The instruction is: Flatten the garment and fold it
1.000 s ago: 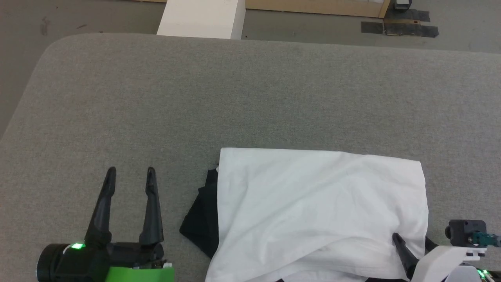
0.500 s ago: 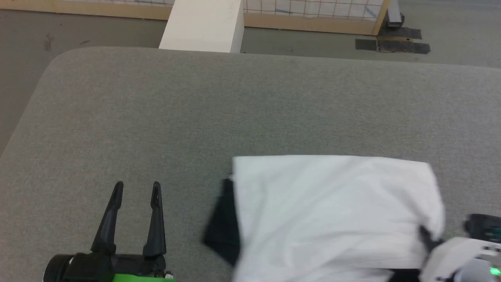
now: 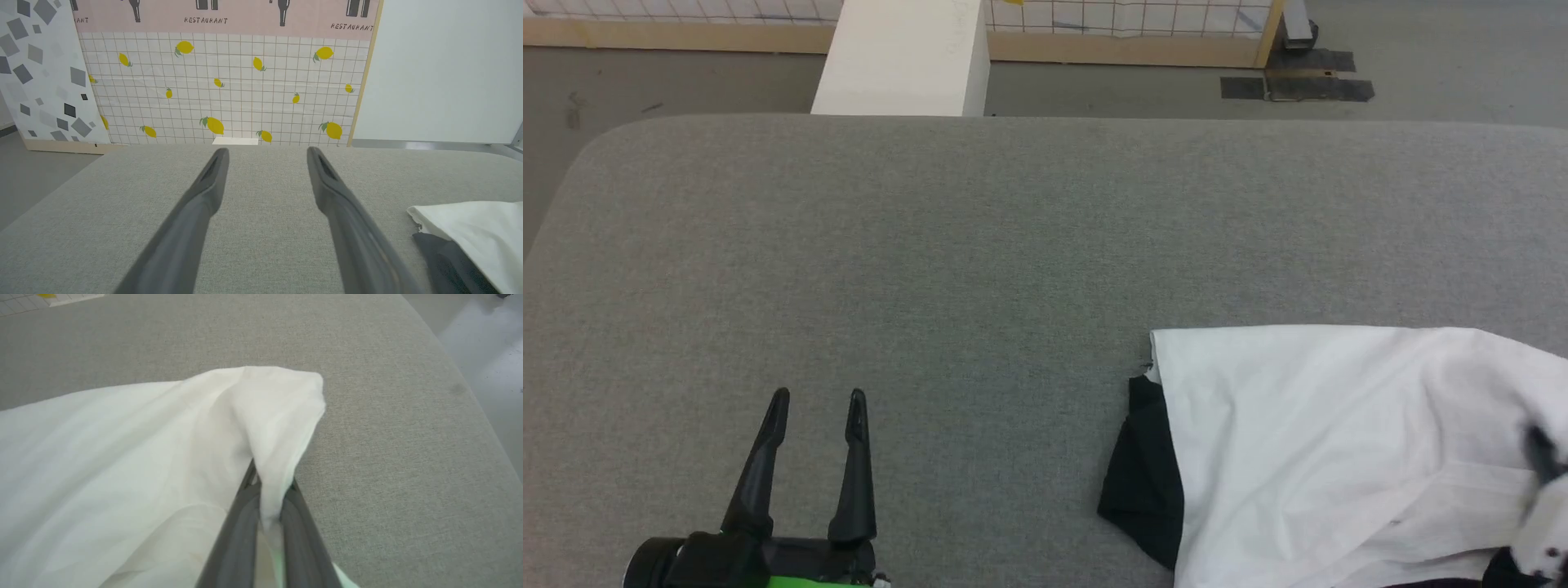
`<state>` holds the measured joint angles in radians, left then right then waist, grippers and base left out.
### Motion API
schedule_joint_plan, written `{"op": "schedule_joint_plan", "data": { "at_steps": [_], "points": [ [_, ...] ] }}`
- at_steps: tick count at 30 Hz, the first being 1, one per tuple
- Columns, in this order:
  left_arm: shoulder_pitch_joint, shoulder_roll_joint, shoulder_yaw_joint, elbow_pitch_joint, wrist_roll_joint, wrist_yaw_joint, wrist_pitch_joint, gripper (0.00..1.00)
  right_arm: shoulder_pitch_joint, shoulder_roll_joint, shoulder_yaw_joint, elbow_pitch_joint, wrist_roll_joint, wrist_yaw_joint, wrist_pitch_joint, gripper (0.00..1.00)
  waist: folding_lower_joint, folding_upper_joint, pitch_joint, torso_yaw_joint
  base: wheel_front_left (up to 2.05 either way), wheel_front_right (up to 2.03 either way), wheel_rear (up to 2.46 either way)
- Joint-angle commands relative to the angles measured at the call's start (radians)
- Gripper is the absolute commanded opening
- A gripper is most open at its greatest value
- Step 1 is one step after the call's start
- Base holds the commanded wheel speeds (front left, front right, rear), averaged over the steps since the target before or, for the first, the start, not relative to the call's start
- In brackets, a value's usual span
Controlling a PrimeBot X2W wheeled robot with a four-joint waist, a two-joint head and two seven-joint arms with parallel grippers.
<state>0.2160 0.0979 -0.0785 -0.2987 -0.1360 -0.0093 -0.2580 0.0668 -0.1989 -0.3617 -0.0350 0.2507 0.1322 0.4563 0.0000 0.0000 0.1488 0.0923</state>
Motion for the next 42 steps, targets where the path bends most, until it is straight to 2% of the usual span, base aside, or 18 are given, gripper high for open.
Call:
{"op": "schedule_joint_plan", "data": {
  "at_steps": [1,7,13,22,26,27,28,29,30,36,42],
  "points": [
    [0.002,-0.003,-0.002,0.004,-0.003,-0.003,-0.004,1.00,0.007,0.003,0.038,-0.032,0.013,-0.002,0.015,0.00,0.0000,0.0000,0.003,-0.005,0.00,0.00,0.00],
    [-0.014,-0.008,-0.015,0.018,-0.007,-0.004,-0.004,1.00,0.006,0.034,0.260,-0.179,0.060,-0.002,0.105,0.00,0.0000,0.0000,0.003,-0.001,0.00,0.00,0.00],
    [-0.022,-0.010,-0.021,0.027,-0.014,-0.009,-0.004,1.00,-0.019,0.038,0.407,-0.217,0.075,-0.002,0.146,0.00,0.0000,0.0000,0.011,0.029,0.00,0.00,0.00],
    [-0.034,-0.015,-0.024,0.048,-0.026,-0.014,-0.004,1.00,-0.084,0.080,0.567,-0.147,0.060,-0.002,0.161,0.00,0.0000,0.0000,0.024,0.067,0.00,0.00,0.00],
    [-0.037,-0.018,-0.026,0.056,-0.028,-0.015,-0.004,1.00,-0.113,0.101,0.607,-0.079,0.022,-0.002,0.157,0.00,0.0000,0.0000,0.023,0.071,0.00,0.00,0.00],
    [-0.039,-0.020,-0.026,0.060,-0.031,-0.015,-0.004,1.00,-0.139,0.115,0.638,-0.018,-0.013,-0.002,0.151,0.00,0.0000,0.0000,0.024,0.069,0.00,0.00,0.00],
    [-0.040,-0.020,-0.027,0.061,-0.032,-0.015,-0.004,1.00,-0.146,0.119,0.643,0.001,-0.027,-0.002,0.152,0.17,0.0000,0.0000,0.025,0.068,0.00,0.00,0.00],
    [-0.042,-0.021,-0.029,0.064,-0.032,-0.016,-0.004,1.00,-0.156,0.122,0.653,0.023,-0.048,-0.002,0.154,0.45,0.0000,0.0000,0.025,0.068,0.00,0.00,0.00],
    [-0.044,-0.022,-0.032,0.067,-0.033,-0.018,-0.004,1.00,-0.163,0.124,0.661,0.038,-0.062,-0.002,0.151,1.00,0.0000,0.0000,0.026,0.068,0.00,0.00,0.00],
    [-0.051,-0.024,-0.031,0.081,-0.036,-0.022,-0.004,1.00,-0.182,0.142,0.688,0.067,-0.037,-0.002,0.131,1.00,0.0000,0.0000,0.020,0.060,0.00,0.00,0.00],
    [-0.039,-0.021,-0.023,0.090,-0.038,-0.026,-0.004,1.00,-0.169,0.146,0.659,-0.043,0.037,-0.002,0.132,1.00,0.0000,0.0000,-0.002,0.042,0.00,0.00,0.00]
  ]
}}
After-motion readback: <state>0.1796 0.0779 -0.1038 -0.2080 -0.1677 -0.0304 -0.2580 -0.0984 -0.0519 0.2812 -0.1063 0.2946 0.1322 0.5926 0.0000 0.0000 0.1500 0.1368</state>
